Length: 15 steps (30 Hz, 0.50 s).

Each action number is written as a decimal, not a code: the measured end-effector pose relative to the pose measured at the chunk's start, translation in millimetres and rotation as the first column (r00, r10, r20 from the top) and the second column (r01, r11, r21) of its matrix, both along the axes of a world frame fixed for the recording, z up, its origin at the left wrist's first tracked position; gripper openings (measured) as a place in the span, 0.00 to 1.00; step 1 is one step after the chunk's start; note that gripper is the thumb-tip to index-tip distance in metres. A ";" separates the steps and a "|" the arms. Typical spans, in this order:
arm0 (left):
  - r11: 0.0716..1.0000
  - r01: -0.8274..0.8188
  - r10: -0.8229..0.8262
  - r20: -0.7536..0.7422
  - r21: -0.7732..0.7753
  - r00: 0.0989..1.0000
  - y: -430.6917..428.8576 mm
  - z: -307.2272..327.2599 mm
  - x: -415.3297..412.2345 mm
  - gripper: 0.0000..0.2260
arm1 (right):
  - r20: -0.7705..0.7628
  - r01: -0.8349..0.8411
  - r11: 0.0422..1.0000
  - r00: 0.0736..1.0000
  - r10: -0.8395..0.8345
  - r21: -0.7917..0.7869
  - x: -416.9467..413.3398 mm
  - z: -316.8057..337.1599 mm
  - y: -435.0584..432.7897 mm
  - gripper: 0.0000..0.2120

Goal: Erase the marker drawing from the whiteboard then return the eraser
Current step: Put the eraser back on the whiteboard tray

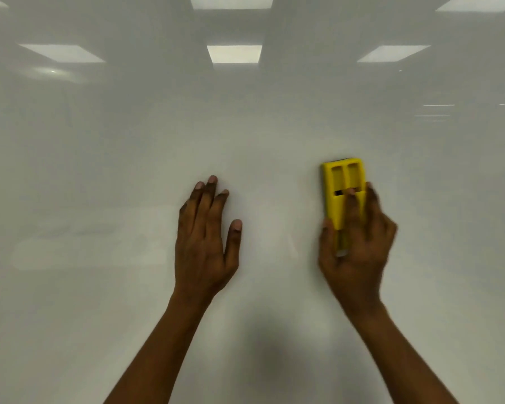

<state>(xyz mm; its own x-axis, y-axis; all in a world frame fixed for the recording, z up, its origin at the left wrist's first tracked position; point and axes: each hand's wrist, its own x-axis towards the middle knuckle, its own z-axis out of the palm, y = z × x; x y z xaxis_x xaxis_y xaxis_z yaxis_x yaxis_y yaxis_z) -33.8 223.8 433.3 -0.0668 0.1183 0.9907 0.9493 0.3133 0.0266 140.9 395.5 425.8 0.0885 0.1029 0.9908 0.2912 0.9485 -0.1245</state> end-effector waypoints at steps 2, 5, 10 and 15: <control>0.997 -0.068 0.068 -0.024 -0.029 0.997 2.7 -3.5 -5.4 0.27 | -0.073 0.071 0.996 0.995 -0.075 -0.048 23.2 3.7 33.5 0.25; 0.989 -0.143 0.141 -0.044 -0.036 0.989 7.0 -6.1 -9.5 0.29 | -0.241 0.062 0.962 0.962 -0.129 -0.267 48.2 13.3 72.3 0.26; 0.979 -0.201 0.197 -0.075 -0.040 0.977 11.2 -7.9 -13.0 0.31 | -0.308 0.044 0.942 0.939 -0.153 -0.334 34.6 22.2 62.6 0.25; 0.976 -0.216 0.212 -0.083 -0.038 0.974 11.7 -8.1 -13.7 0.31 | 0.071 -0.031 0.997 0.997 0.027 0.064 -21.4 -2.1 -13.0 0.26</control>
